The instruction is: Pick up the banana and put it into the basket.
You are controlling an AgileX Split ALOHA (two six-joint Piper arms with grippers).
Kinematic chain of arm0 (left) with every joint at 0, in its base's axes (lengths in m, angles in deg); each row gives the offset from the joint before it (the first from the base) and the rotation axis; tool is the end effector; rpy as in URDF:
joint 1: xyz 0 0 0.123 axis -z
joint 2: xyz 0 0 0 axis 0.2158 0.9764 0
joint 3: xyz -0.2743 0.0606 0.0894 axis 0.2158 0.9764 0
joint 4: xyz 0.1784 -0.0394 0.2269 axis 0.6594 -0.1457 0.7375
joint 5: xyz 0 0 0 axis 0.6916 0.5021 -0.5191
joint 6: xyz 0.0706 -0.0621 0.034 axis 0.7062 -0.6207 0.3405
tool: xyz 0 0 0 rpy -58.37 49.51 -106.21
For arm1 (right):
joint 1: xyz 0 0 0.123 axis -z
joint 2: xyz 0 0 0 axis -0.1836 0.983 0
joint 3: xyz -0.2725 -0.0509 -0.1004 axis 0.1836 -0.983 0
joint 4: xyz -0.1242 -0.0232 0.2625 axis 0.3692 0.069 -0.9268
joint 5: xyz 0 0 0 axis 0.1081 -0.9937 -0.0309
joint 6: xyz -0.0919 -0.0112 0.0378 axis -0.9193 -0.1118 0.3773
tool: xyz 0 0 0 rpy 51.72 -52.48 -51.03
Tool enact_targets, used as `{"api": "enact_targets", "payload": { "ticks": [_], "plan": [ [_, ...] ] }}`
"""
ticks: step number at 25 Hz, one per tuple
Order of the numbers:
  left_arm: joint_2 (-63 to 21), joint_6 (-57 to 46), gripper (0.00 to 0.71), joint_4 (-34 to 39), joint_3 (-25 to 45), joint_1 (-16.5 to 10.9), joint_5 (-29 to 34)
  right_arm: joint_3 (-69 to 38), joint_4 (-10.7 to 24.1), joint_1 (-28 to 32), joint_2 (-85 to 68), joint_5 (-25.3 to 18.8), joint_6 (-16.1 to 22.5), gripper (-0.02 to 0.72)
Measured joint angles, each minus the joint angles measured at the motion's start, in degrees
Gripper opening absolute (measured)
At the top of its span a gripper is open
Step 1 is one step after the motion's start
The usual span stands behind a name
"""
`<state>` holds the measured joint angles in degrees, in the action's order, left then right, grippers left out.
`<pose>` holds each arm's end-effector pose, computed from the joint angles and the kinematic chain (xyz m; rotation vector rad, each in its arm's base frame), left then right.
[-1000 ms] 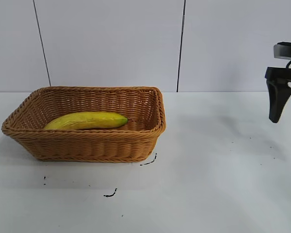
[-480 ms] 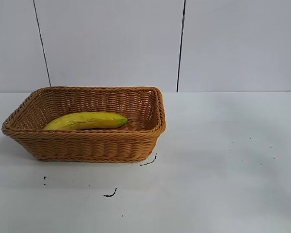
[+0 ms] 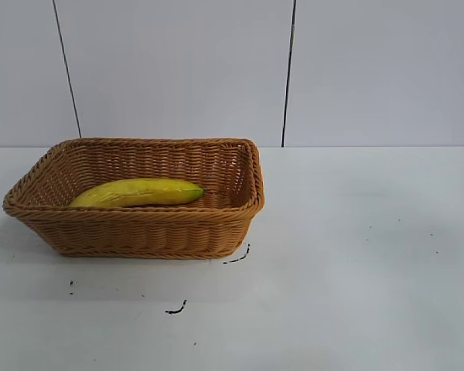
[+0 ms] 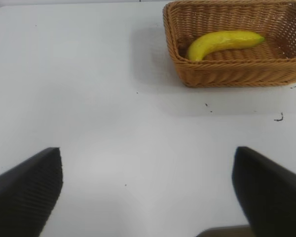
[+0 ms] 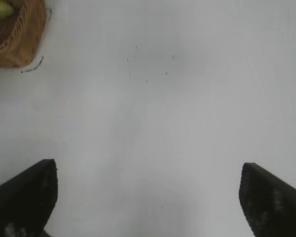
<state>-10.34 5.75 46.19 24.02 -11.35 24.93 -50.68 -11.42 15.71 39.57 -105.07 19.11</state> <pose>0.0274 -0.0067 0.2921 0.0815 2.0434 -0.0613 0.0652 0.0042 0.2871 -0.0841 2.2156 -0.0015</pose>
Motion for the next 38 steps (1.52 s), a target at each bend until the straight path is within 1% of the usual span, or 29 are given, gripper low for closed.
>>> {"api": "enact_targets", "payload": {
  "ticks": [3,7,8,12,18,19,21,38],
  "plan": [
    [0.0,0.0,0.693,0.0,0.0,0.0,0.0,0.0,0.0,-0.6,-1.8,0.0,0.0,0.69],
    [0.0,0.0,0.693,0.0,0.0,0.0,0.0,-0.1,0.5,-3.3,-4.3,0.1,0.2,0.69],
    [0.0,0.0,0.693,0.0,0.0,0.0,0.0,-0.1,0.6,-3.7,-5.1,0.1,0.7,0.69],
    [0.0,0.0,0.693,0.0,0.0,0.0,0.0,-0.2,2.4,-4.1,-8.9,0.2,5.0,0.69],
    [0.0,0.0,0.693,0.0,0.0,0.0,0.0,-0.2,5.2,-4.1,-12.4,0.2,9.0,0.69],
    [0.0,0.0,0.693,0.0,0.0,0.0,0.0,-0.2,5.4,-4.1,-12.4,0.2,10.1,0.69],
    [0.0,0.0,0.693,0.0,0.0,0.0,0.0,-0.2,5.6,-4.1,-12.4,0.2,10.8,0.69],
    [0.0,0.0,0.693,0.0,0.0,0.0,0.0,-0.2,5.5,-4.1,-12.4,0.2,11.2,0.69]
  ]
}}
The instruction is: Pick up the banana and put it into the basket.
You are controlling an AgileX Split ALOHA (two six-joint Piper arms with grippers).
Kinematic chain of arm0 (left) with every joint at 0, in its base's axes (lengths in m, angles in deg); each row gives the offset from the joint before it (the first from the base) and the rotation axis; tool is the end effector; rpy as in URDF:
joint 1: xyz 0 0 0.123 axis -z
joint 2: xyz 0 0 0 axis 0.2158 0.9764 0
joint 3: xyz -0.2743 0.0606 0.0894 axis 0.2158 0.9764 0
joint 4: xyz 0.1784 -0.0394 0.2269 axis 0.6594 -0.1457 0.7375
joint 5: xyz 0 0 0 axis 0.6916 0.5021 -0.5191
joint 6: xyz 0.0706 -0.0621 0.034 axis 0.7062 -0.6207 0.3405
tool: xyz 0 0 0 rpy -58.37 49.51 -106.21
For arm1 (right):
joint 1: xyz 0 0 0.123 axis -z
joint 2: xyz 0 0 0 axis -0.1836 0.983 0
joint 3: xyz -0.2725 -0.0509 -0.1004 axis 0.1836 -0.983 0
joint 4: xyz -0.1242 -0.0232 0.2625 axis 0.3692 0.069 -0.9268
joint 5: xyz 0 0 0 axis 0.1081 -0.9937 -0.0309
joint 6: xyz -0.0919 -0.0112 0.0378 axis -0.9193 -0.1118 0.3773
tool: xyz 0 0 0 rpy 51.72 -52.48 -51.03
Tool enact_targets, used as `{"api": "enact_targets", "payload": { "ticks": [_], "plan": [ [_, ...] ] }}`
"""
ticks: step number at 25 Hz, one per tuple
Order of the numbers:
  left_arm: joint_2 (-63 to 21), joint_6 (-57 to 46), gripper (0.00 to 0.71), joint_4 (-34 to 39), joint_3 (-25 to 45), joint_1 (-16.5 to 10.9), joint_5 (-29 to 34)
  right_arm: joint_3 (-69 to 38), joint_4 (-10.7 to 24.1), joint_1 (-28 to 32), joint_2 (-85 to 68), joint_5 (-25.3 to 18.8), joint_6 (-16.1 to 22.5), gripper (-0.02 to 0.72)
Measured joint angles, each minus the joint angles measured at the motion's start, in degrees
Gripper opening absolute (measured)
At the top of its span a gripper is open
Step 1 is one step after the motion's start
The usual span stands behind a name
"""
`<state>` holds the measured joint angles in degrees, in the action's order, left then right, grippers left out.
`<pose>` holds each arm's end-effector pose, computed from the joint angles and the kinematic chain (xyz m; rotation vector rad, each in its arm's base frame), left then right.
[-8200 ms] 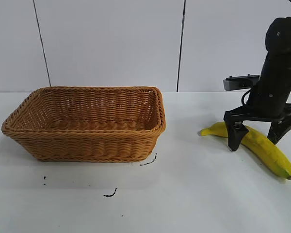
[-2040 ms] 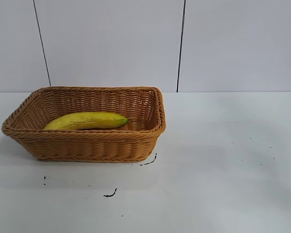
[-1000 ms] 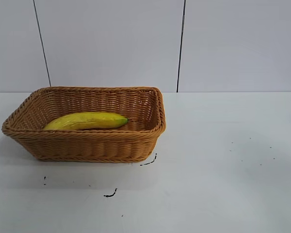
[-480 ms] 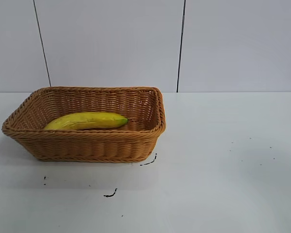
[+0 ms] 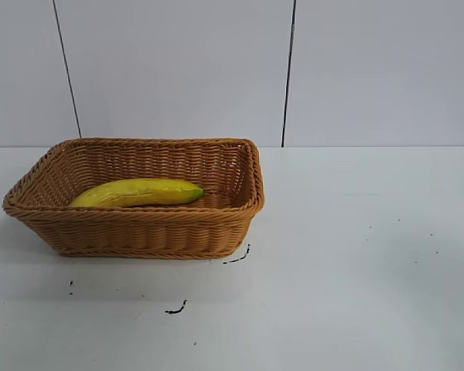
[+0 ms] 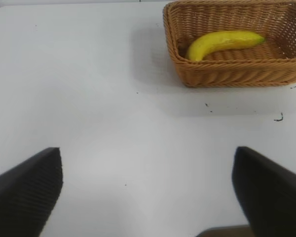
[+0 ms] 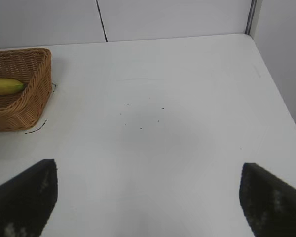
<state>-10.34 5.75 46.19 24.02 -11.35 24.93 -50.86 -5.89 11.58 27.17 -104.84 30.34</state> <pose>0.0274 -0.0067 0.2921 0.0815 2.0434 -0.0613 0.0287 0.0012 0.2960 0.0374 2.0063 0.0263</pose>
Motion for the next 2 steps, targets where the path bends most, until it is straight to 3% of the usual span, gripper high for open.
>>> {"api": "enact_targets", "payload": {
  "ticks": [2],
  "plan": [
    [0.0,0.0,0.693,0.0,0.0,0.0,0.1,0.0,0.0,0.0,0.0,0.0,0.0,0.69]
  ]
}}
